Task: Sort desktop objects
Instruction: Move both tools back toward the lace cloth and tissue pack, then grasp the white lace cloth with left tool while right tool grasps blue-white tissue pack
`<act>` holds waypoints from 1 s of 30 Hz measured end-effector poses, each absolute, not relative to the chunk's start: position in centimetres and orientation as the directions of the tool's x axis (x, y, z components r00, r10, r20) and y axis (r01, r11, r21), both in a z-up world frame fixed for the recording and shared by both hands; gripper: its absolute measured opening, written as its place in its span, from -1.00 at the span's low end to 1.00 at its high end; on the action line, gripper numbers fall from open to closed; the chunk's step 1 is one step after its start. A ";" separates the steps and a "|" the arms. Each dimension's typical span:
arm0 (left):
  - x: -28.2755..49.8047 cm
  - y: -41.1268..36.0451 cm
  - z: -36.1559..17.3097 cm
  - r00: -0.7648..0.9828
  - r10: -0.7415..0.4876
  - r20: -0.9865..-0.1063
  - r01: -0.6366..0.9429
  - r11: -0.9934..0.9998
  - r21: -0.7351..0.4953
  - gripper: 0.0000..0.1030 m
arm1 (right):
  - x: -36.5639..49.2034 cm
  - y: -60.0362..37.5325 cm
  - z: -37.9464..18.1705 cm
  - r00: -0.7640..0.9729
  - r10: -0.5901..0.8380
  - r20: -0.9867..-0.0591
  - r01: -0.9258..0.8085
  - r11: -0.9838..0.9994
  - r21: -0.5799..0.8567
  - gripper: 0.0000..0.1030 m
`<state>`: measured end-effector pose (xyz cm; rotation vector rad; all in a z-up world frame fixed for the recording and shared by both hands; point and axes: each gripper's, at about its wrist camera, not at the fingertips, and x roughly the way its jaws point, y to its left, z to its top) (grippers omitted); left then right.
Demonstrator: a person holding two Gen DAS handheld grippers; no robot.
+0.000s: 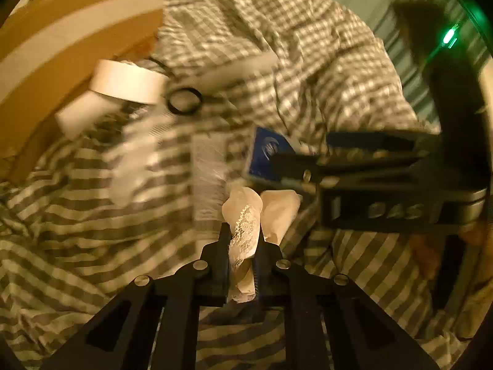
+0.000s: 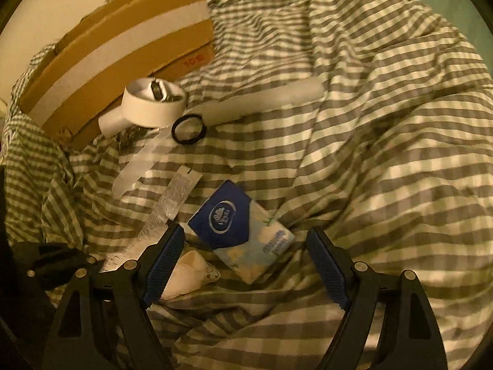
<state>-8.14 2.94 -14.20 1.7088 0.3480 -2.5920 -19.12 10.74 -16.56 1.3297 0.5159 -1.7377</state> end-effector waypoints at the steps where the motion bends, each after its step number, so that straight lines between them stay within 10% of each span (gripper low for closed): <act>1: -8.0 2.5 -13.7 -0.413 0.112 -0.904 0.147 -0.971 -0.188 -0.77 | -19.1 10.5 -16.8 -0.050 -0.374 -0.926 0.825 -0.539 0.173 0.58; 16: -6.0 -5.1 -11.4 -0.480 0.018 -0.877 0.336 -0.920 -0.202 -0.77 | -20.1 7.6 -20.8 0.021 -0.240 -0.970 0.807 -0.569 0.158 0.69; 26: -5.1 -5.0 -10.9 -0.494 0.016 -0.870 0.325 -0.924 -0.202 -0.77 | -20.5 11.3 -18.0 -0.020 -0.363 -0.932 0.723 -0.648 0.237 -0.60; 30: -4.6 -4.9 -10.0 -0.515 0.013 -0.857 0.320 -0.924 -0.207 -0.77 | -19.6 11.6 -17.5 -0.050 -0.359 -0.932 0.729 -0.651 0.212 -0.64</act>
